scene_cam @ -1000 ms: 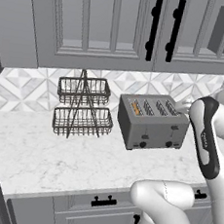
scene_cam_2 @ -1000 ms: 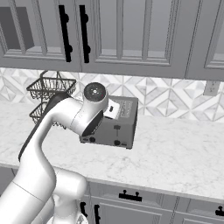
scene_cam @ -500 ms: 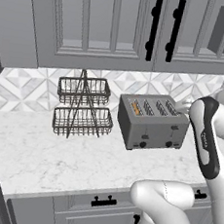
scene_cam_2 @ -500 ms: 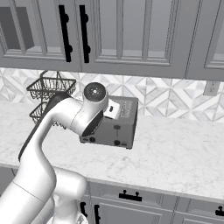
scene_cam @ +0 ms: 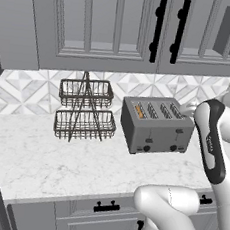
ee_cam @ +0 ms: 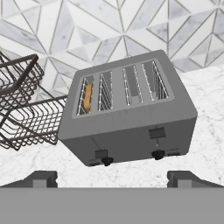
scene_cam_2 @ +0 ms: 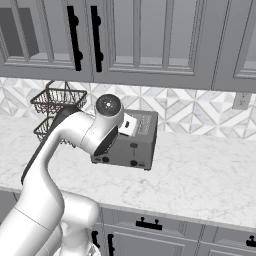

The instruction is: Start the toaster. Once the lever pops up, take the bread to the plate on the dining counter.

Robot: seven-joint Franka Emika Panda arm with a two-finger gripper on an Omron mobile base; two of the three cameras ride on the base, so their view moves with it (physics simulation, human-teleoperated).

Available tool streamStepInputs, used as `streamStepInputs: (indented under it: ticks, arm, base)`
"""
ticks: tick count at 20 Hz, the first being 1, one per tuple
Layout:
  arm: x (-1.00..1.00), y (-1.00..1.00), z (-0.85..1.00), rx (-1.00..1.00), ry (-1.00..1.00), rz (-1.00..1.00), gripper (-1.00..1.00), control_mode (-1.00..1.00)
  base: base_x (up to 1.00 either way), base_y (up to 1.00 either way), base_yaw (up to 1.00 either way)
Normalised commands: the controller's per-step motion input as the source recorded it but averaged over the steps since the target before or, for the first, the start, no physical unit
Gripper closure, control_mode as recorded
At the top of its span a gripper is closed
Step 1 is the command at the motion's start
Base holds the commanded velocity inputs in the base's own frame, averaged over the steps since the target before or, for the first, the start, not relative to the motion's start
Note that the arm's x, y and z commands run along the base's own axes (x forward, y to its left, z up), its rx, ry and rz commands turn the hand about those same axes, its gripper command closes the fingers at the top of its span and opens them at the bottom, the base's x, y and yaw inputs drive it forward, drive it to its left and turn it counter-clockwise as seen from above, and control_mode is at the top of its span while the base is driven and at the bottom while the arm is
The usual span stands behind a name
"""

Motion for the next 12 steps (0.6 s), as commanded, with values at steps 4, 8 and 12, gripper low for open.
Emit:
streamStepInputs:
  ticks: [4,8,12]
  arm:
    - [0.00,0.00,0.00,0.00,0.00,0.00,-1.00,-1.00]
    - [0.00,0.00,0.00,0.00,0.00,0.00,-1.00,-1.00]
    - [0.00,0.00,0.00,0.00,0.00,0.00,-1.00,-1.00]
  base:
    - [0.00,0.00,0.00]
    - [0.00,0.00,0.00]
    - [0.00,0.00,0.00]
